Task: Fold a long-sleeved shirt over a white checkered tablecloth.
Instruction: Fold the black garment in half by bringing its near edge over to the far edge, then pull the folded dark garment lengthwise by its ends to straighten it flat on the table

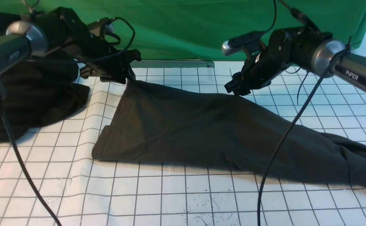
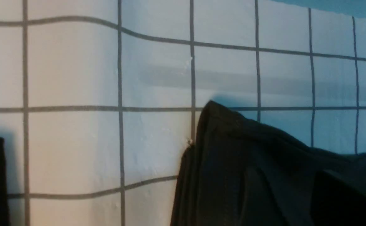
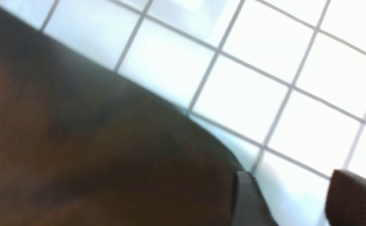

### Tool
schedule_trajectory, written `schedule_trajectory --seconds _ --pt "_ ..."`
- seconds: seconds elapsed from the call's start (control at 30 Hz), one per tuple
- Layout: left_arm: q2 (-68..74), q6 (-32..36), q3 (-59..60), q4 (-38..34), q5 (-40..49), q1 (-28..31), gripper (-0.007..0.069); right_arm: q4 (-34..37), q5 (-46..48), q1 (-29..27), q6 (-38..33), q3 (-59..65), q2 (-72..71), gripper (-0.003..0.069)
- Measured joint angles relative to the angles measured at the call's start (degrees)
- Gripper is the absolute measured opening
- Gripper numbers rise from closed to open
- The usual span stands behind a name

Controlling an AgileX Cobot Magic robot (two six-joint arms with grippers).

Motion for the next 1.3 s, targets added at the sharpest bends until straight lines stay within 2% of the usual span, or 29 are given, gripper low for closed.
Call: schedule_trajectory --seconds 0.03,0.1,0.17,0.2,0.23,0.27,0.33,0.43,0.57,0.7,0.77,0.9,0.93,0.97,1.03,1.13,1.3 --pt "-0.2 0.0 -0.2 0.2 0.2 0.0 0.0299 -0.2 0.4 0.0 0.0 -0.2 -0.2 0.0364" --pt "-1.9 0.0 -2.4 0.9 3.5 0.0 0.0378 -2.8 6.5 -0.1 0.0 -2.1 -2.5 0.0363" --pt "-2.9 0.0 -3.3 1.0 4.9 0.0 0.0410 -4.6 9.4 -0.3 0.0 -3.0 -4.2 0.0346" --pt "-3.9 0.0 -4.6 1.2 7.0 0.0 0.0442 -7.4 15.4 -0.8 -0.1 -3.6 -7.1 0.0299" --pt "-4.2 0.0 -5.0 1.2 7.5 0.0 0.0448 -7.8 16.1 -0.8 -0.1 -3.7 -7.4 0.0283" --pt "-5.0 0.0 -6.1 1.4 9.0 0.0 0.0464 -10.3 21.6 -1.5 -0.2 -3.9 -9.6 0.0223" --pt "-6.0 0.0 -7.4 1.3 10.4 0.0 0.0472 -12.0 25.0 -3.5 -0.1 -2.8 -13.8 0.0120" --pt "-6.8 0.0 -8.4 1.3 11.0 0.0 0.0477 -12.0 25.9 -6.0 0.8 0.3 -19.2 0.0032" --pt "-7.0 0.0 -8.5 1.3 11.9 0.0 0.0477 -12.0 26.0 -8.6 3.2 8.7 -27.8 0.0009" --pt "-6.9 0.0 -8.5 1.3 14.2 0.0 0.0477 -12.0 26.5 -11.6 6.0 24.0 -40.4 0.0014" --pt "-6.9 0.0 -8.5 1.3 14.4 0.0 0.0477 -12.0 26.4 -12.9 6.8 30.3 -44.4 0.0041" --pt "-6.9 0.0 -8.5 1.3 14.7 0.0 0.0477 -12.0 25.7 -17.6 8.6 46.3 -51.4 0.0183" --pt "-6.9 0.0 -8.5 1.3 14.7 0.0 0.0477 -11.9 25.6 -18.1 9.1 47.0 -51.6 0.0191" --pt "-6.9 0.0 -8.5 1.3 14.7 0.0 0.0477 -11.8 24.3 -20.5 9.6 52.1 -52.4 0.0248" --pt "-6.9 0.0 -8.5 1.3 14.7 0.0 0.0477 -11.7 21.2 -23.1 9.9 56.9 -52.5 0.0289" --pt "-6.9 -0.1 -8.5 1.0 14.6 0.0 0.0477 -9.0 13.8 -27.9 9.9 61.4 -51.3 0.0311" --pt "-6.9 -0.1 -8.5 0.6 14.6 0.0 0.0477 -1.3 5.8 -33.7 4.4 62.3 -47.0 0.0362"
